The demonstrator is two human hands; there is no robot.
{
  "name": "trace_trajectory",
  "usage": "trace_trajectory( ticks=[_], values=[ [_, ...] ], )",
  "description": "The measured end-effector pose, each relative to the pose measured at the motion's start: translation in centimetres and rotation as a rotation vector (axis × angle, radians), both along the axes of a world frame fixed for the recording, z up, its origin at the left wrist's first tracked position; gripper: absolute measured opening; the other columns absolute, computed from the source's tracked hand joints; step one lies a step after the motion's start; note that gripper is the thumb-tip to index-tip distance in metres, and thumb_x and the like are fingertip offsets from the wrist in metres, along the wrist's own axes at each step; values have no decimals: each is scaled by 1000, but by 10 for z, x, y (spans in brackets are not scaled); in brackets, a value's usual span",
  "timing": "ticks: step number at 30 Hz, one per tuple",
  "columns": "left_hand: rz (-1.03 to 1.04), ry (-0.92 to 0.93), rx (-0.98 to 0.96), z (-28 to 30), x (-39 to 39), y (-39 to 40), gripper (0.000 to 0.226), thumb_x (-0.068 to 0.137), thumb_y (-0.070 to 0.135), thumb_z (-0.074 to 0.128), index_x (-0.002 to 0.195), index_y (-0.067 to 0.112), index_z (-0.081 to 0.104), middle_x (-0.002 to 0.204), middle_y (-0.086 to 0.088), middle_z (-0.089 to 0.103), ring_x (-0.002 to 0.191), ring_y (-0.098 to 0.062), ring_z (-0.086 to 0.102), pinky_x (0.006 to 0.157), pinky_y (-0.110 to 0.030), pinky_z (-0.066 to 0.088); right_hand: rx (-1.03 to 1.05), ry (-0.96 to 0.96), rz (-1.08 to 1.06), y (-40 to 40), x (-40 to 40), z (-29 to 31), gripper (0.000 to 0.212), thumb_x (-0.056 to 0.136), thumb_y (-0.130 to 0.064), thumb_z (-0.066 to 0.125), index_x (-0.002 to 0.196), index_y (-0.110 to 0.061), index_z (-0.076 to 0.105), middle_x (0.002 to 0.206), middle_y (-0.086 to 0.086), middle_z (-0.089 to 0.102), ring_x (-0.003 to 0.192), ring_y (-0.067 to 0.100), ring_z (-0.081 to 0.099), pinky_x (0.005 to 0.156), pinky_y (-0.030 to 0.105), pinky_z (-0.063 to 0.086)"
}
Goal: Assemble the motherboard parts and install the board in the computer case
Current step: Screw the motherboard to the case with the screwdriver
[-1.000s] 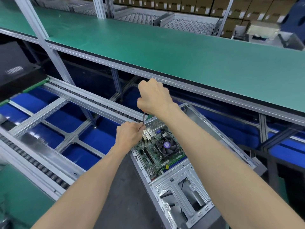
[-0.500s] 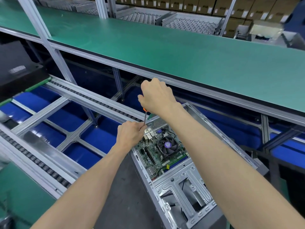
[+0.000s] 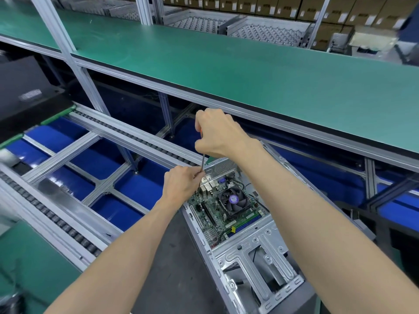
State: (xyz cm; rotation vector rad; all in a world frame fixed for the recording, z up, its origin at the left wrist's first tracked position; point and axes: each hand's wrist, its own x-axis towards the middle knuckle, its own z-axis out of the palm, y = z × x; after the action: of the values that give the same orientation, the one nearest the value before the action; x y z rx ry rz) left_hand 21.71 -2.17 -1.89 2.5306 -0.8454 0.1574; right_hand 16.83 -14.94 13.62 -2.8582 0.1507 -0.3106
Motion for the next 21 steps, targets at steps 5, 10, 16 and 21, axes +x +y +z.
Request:
trace_trajectory(
  ticks=[5, 10, 16, 21],
  values=[
    [-9, 11, -17, -2, 1, -2, 19, 93, 37, 62, 82, 30, 75, 40, 14, 37, 53, -25, 52, 55, -31, 39, -40, -59, -60, 3, 2, -4, 17, 87, -16, 58, 88, -11, 42, 85, 3, 41, 78, 32, 43, 63, 37, 32],
    [-1, 8, -17, -4, 3, -3, 19, 94, 38, 61, 84, 30, 75, 38, 12, 36, 53, -26, 49, 58, -33, 44, -5, 4, -23, 3, 4, 1, 19, 78, -16, 59, 92, -12, 47, 93, 6, 48, 80, 31, 47, 63, 35, 34],
    [-13, -1, -32, -7, 6, -4, 17, 93, 41, 61, 93, 35, 77, 41, 18, 36, 55, -20, 48, 58, -32, 41, -63, -67, -150, 1, 5, -5, 25, 91, -24, 62, 88, -12, 41, 88, 5, 38, 79, 31, 40, 65, 39, 33],
    [-41, -58, -59, -11, 9, -3, 14, 91, 45, 64, 93, 38, 76, 53, 7, 62, 61, -25, 61, 54, -29, 39, 46, 27, -52, -11, 1, -3, 25, 76, -18, 62, 97, -13, 50, 93, 7, 52, 84, 32, 49, 65, 35, 39]
  ],
)
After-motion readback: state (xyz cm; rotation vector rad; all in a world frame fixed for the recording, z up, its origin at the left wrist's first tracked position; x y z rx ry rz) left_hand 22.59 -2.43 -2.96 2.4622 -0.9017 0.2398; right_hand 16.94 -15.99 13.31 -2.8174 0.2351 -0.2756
